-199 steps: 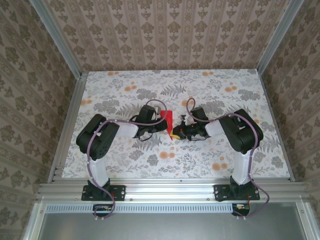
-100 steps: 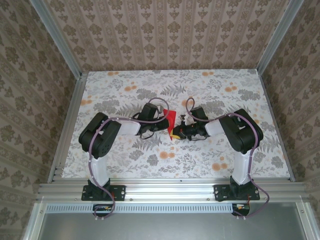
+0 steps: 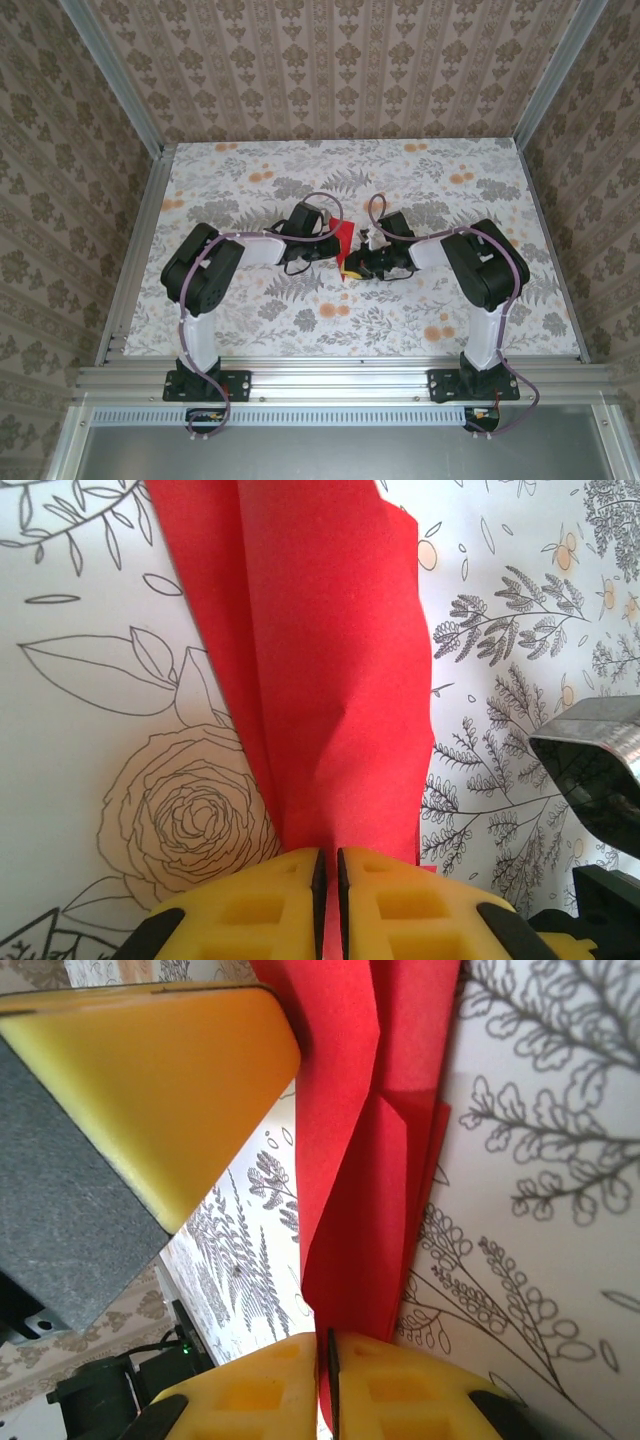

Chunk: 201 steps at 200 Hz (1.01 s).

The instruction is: Fold a paper plane with a square sheet of paper (pick it up from the middle)

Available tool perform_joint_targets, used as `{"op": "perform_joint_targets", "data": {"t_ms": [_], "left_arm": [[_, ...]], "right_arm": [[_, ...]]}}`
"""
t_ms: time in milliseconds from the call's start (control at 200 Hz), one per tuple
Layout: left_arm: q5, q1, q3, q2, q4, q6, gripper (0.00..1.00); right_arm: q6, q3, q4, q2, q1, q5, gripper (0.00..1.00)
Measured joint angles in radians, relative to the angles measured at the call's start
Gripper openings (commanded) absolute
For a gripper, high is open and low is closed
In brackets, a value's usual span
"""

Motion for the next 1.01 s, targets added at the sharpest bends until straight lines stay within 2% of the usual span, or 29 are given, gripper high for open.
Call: {"op": "perform_joint_targets", "data": {"t_ms": [375,590,760,1005], "left_arm": [[-0.011,-0.001,0.004,0.001,-0.011,0.001,0.16],[-0.011,-0.003,0.006,0.001,-0.015,0.001,0.16],[-0.010,-0.006,0.015,-0.001,-0.026,0.001,0.20],[-0.002,0.001,0.014,-0.052,-0.018,0.004,0.28]], "right_arm": [[-0.044,0.000,-0.067,-0.028,0.018,0.045,0.13],[-0.090,0.011,-0.128,-0.042,0.035,0.104,0.06],[-0.093,0.012,-0.134,-0.043,0.035,0.110,0.02],[-0.080,-0.017,-0.079,-0.044,0.026,0.092,0.01]]}}
